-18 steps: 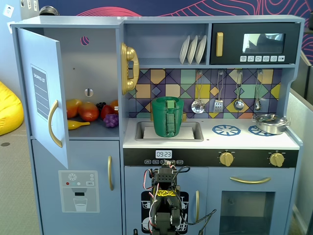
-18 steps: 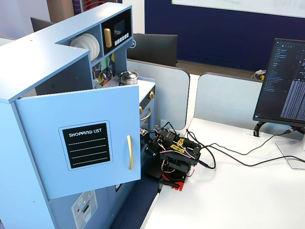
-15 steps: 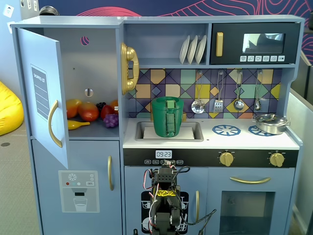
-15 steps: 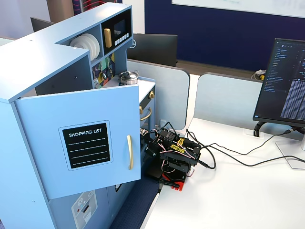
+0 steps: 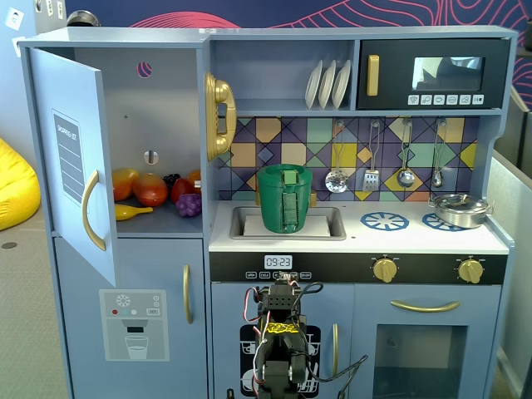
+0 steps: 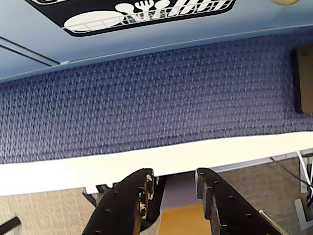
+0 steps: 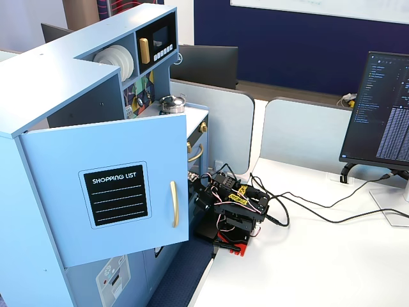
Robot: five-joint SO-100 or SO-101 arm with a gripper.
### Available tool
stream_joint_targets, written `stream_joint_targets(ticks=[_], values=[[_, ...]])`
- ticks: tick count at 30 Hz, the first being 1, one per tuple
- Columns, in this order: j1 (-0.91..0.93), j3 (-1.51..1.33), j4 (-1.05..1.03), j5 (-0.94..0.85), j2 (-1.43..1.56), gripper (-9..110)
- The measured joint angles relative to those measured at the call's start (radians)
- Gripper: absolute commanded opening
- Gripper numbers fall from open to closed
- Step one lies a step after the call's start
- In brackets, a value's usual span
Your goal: Close the left cabinet door
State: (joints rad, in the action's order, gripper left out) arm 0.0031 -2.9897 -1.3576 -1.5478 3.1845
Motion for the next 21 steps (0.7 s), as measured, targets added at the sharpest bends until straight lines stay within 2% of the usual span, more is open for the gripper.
stream_joint_targets(ticks=[2,5,10,16,21], values=[[-0.114,0.037,-0.003,0.041,0.0,0],[-0.388,0.133,0.035,0.104,-0.015,0],[-0.939,0.25,0.287,-0.046,-0.009,0],[-1.474,0.304,0.759,-0.201,-0.201,0],[-1.692,0.46,1.183,-0.282,-0.54,0]])
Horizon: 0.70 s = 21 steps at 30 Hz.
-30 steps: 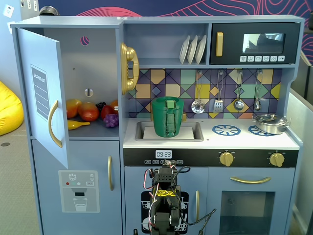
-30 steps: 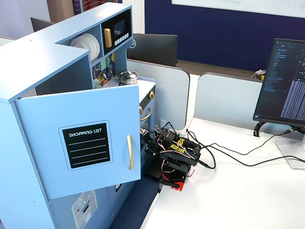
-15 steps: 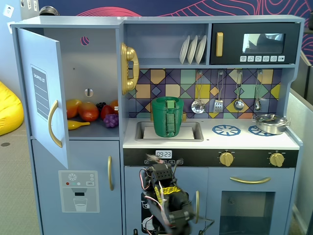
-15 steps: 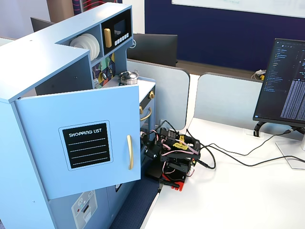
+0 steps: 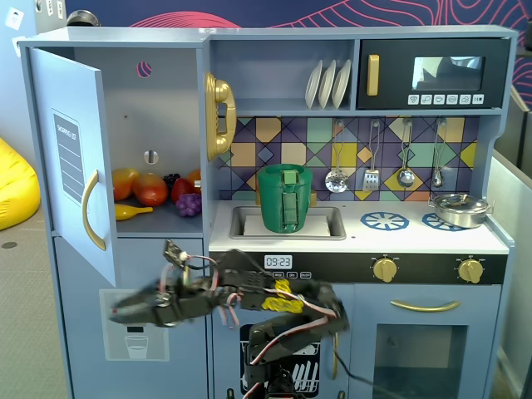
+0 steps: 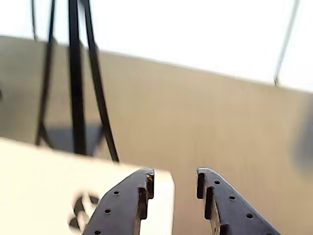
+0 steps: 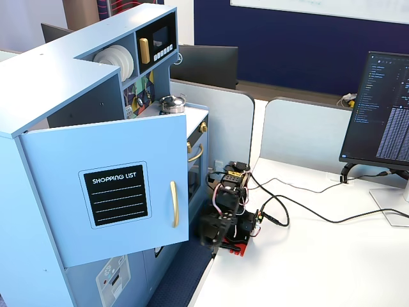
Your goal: Close the left cabinet door
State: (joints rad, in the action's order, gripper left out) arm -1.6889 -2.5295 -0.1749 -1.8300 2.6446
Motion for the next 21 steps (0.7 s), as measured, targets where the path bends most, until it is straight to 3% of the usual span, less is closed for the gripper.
stream_joint_targets(ticks=[7,14,21], values=[[-0.051,0.279,0.293,-0.067,-0.446,0],[-0.046,0.514,0.336,-0.146,-0.716,0],[0.038,0.577,0.336,-0.184,-0.773,0]])
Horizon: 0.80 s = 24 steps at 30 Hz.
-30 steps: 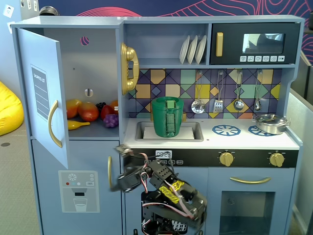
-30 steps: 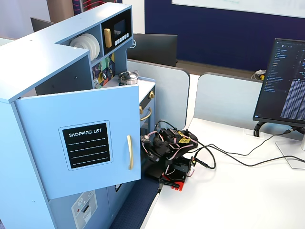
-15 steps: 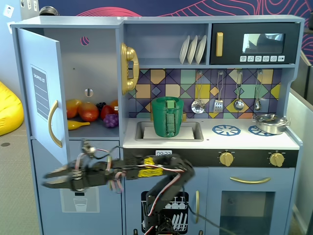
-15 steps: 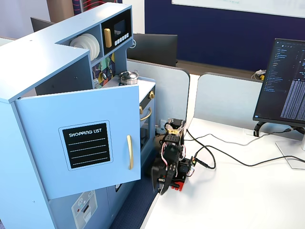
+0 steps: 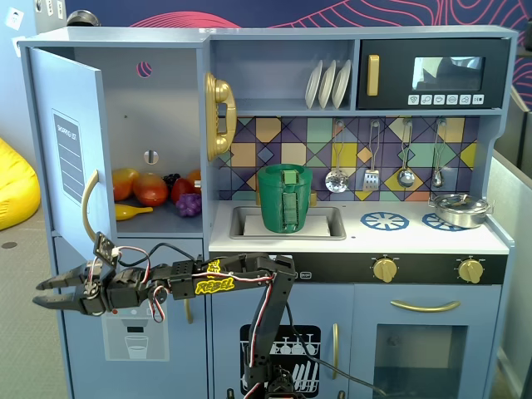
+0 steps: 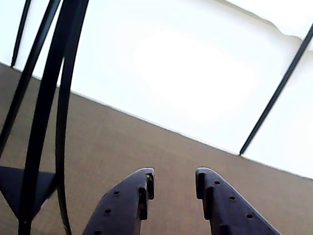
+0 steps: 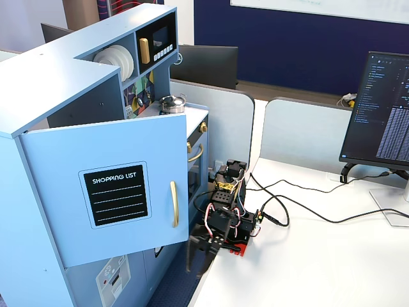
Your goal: Close the left cabinet door
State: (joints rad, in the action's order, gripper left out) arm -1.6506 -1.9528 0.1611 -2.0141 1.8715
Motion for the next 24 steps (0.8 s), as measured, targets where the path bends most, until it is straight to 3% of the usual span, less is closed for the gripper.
stream_joint_targets(ticks=[11,24], values=[[0.104,-0.035,0.0,-0.025,0.029,0],[0.399,-0.192,0.176,-0.034,0.183,0]])
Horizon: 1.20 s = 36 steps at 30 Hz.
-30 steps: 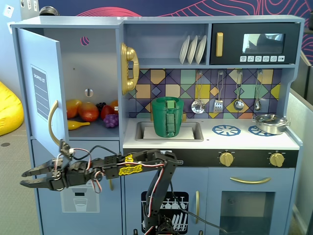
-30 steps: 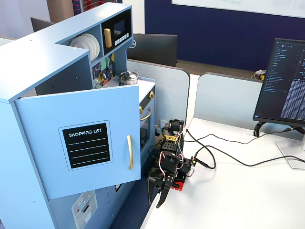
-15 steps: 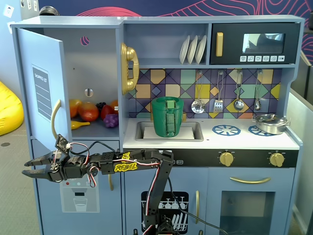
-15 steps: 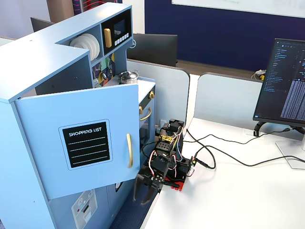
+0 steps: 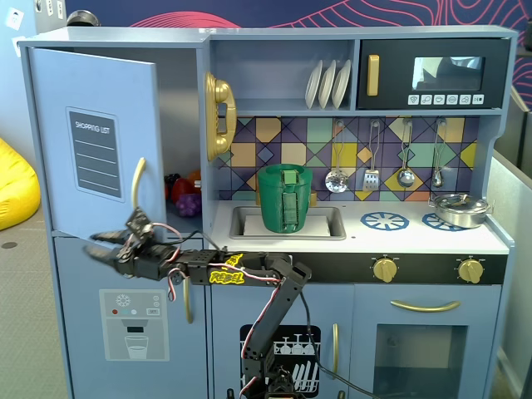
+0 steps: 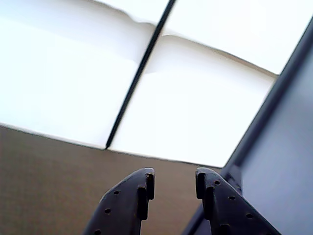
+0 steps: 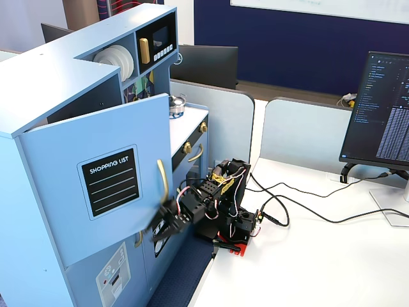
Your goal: Close the left cabinet door
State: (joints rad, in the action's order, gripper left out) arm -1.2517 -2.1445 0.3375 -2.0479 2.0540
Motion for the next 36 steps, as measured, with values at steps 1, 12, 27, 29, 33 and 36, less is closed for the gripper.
stream_joint_targets(ticks=[1,12,27,29,33,36], values=[[0.02,-0.006,0.015,0.0,0.008,0],[0.279,-0.061,0.11,0.04,0.021,0],[0.449,-0.061,0.155,0.063,-0.021,0],[0.463,-0.061,0.155,0.063,-0.026,0],[0.482,-0.061,0.155,0.055,-0.031,0],[0.488,-0.061,0.155,0.052,-0.031,0]])
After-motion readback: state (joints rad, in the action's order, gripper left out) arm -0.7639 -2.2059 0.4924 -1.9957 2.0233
